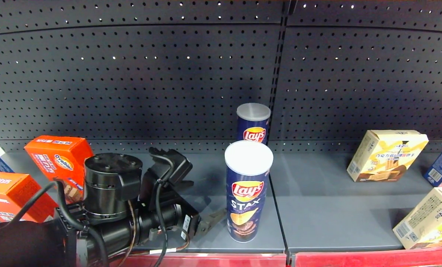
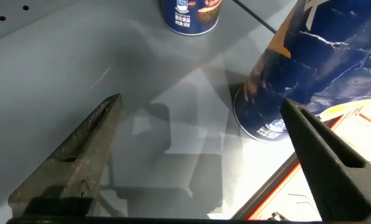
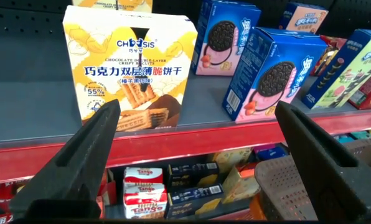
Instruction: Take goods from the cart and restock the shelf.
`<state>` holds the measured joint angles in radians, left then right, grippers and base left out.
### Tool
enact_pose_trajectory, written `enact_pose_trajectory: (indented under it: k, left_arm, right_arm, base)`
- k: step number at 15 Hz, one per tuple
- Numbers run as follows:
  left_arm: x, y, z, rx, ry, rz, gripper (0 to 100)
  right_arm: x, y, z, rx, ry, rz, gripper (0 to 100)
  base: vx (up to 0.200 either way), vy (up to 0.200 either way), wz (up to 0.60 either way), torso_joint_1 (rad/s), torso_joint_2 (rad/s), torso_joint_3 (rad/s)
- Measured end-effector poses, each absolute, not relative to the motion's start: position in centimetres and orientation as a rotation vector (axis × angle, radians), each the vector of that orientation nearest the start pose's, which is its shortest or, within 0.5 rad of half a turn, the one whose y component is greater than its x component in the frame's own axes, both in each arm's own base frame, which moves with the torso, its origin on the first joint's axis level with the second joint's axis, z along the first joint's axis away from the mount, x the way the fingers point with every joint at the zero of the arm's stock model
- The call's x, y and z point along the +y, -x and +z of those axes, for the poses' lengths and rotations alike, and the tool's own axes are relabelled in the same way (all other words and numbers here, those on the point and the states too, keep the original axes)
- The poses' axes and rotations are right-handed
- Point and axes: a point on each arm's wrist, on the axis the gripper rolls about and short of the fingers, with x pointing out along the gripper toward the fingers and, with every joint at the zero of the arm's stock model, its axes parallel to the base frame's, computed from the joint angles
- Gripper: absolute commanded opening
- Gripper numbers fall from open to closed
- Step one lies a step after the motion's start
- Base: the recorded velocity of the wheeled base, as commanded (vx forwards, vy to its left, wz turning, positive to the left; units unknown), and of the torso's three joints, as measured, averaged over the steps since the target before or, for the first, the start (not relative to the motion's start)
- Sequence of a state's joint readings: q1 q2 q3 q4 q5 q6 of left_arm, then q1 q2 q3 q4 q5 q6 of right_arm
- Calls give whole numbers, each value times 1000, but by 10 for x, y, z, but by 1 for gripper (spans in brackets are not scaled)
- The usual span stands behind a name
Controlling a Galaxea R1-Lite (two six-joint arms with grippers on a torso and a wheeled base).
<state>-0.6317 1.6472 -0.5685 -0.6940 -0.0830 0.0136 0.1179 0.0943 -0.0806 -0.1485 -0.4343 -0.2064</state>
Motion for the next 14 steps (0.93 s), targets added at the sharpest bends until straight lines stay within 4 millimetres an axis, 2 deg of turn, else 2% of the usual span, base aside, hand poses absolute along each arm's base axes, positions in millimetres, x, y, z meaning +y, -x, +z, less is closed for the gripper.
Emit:
enact_pose_trajectory:
  k: [14]
  left_arm:
    - [-175, -216, 143, 374, -106, -731, 100]
  right_arm:
    - [-12, 21, 113, -90, 169, -326, 100]
  base:
    - [0, 0, 0, 0, 0, 0]
